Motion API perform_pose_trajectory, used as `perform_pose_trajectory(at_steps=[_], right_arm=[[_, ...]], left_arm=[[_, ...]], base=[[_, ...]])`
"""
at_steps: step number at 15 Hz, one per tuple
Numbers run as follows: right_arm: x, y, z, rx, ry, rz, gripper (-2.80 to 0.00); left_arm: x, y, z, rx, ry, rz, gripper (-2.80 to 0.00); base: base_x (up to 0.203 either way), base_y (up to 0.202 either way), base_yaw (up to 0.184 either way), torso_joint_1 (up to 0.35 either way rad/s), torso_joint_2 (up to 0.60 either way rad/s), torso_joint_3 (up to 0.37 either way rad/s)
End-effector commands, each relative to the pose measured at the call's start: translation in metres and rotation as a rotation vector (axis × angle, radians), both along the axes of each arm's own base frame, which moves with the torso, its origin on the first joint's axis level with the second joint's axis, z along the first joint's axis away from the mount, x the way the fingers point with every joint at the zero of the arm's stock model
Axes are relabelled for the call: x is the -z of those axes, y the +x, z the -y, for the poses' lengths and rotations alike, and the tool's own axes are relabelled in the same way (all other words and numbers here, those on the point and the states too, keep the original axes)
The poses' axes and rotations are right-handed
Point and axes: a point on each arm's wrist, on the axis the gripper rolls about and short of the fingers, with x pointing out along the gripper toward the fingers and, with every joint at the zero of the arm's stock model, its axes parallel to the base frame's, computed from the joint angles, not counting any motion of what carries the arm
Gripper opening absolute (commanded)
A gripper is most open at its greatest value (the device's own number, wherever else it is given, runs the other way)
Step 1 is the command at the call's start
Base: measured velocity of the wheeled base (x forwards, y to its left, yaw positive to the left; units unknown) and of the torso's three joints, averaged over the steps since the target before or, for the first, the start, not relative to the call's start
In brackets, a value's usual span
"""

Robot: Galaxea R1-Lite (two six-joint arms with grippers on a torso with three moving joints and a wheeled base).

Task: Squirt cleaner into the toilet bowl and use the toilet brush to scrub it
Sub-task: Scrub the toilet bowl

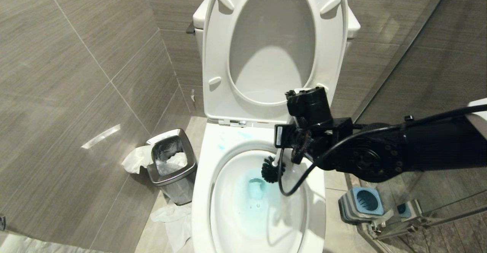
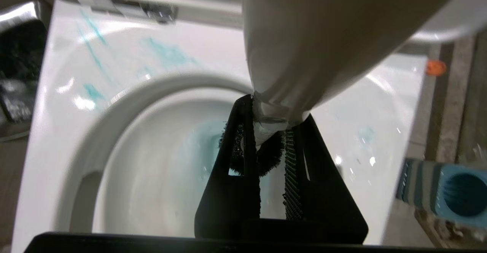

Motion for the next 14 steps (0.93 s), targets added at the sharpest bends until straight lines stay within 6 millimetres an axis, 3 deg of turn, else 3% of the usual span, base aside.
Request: perform_pose_trajectory(at_steps=[1, 3, 7, 10, 14], right_arm=[[0.021, 0.023, -0.035, -0.027, -0.014, 0.006, -2.80], [0.026, 0.003, -0.068, -0.110, -0.025, 0.005, -2.80], [0.034, -0.045, -0.104, -0.227, -0.054, -0.012, -2.80], [0.031, -0.094, -0.099, -0.299, -0.080, -0.045, -2.80], [0.018, -0.153, -0.054, -0.358, -0.088, -0.081, -2.80]], left_arm=[[0.001, 0.000, 0.000, 0.000, 0.000, -0.005, -2.80], [0.001, 0.000, 0.000, 0.000, 0.000, -0.005, -2.80], [0.001, 0.000, 0.000, 0.000, 0.000, -0.005, -2.80], [0.000, 0.000, 0.000, 0.000, 0.000, -0.004, -2.80], [0.001, 0.000, 0.000, 0.000, 0.000, -0.005, -2.80]], base=[[0.000, 0.000, 0.000, 0.000, 0.00, 0.000], [0.000, 0.000, 0.000, 0.000, 0.00, 0.000], [0.000, 0.000, 0.000, 0.000, 0.00, 0.000], [0.000, 0.000, 0.000, 0.000, 0.00, 0.000], [0.000, 0.000, 0.000, 0.000, 0.00, 0.000]])
